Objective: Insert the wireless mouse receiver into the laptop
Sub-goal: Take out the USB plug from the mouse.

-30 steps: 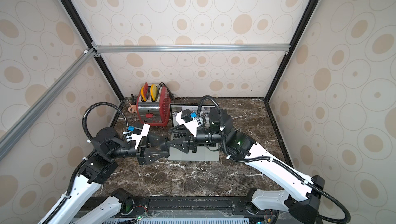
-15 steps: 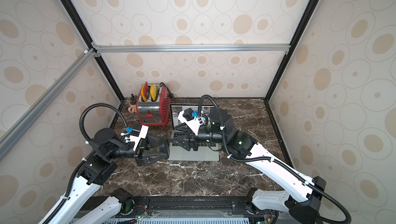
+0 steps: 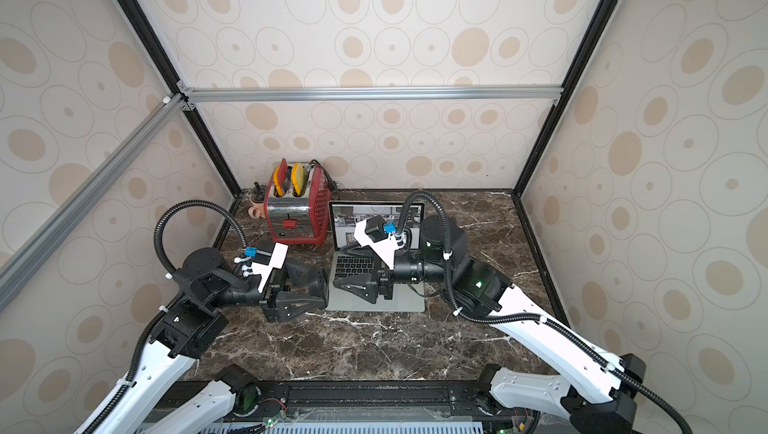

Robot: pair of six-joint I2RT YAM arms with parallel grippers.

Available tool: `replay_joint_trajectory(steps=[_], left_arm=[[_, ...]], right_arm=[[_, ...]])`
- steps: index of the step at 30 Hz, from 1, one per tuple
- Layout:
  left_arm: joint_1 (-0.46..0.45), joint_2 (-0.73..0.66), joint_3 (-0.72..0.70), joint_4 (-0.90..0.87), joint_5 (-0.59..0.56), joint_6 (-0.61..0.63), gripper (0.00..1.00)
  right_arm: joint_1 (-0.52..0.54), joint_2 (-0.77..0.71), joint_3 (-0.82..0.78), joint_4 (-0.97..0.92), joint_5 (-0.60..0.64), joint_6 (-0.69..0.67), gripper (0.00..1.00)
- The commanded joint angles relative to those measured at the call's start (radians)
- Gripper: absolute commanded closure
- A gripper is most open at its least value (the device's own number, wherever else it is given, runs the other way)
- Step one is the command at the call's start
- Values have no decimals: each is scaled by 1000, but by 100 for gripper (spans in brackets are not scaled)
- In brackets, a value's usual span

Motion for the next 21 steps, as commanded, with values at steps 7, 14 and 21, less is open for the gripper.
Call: replay_joint_trajectory(steps=[7,14,21], left_arm=[[-7,3,25,40,21,0,100],[-8,6,26,41,23,0,100],[-8,8,26,41,25,0,100]], right_arm=[[18,58,17,73,-61,22,24],[25,55,20,77,-67,24,24],[25,61,25,85,-68,29,24]])
